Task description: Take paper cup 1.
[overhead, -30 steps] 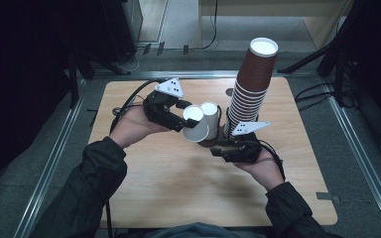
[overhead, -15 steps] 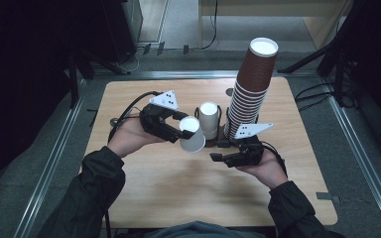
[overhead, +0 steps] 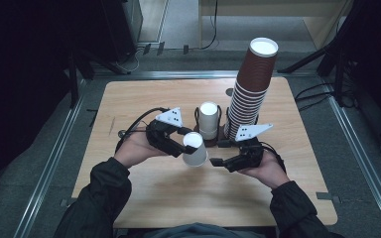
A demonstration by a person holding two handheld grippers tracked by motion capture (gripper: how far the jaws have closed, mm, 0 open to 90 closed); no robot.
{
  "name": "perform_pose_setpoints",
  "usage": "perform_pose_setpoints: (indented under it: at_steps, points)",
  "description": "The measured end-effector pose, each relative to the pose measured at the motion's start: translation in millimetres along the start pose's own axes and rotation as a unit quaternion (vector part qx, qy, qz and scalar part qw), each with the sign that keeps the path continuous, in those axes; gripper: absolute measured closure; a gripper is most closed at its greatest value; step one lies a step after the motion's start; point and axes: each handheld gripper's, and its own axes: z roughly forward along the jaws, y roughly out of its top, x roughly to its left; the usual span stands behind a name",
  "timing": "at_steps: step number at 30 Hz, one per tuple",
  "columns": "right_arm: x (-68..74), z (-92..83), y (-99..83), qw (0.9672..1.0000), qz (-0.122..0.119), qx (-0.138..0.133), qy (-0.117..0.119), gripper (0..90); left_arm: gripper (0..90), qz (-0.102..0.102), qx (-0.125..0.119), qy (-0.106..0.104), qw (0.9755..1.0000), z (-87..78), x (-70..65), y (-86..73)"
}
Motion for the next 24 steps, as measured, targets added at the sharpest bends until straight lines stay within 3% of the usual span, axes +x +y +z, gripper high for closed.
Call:
perform_pose_setpoints:
  at_steps: [4, 13, 24]
  points:
    - [2.2, 4.9, -1.1, 0.9994, -0.009, 0.015, 0.031, 20.6, 36.1, 0.003, -0.001, -0.008, 1.0000, 6.5, -3.7, -2.7]
    - [7.0, 23.1, 0.7, 0.9978, -0.040, 0.039, 0.035, 19.1, 36.1, 0.016, 0.009, -0.026, 0.9995, 18.2, -10.4, -1.7]
    - [12.5, 34.3, 2.0, 0.9968, -0.044, 0.053, 0.042, 18.3, 36.1, 0.030, 0.014, -0.039, 0.9987, 26.5, -19.6, 0.9]
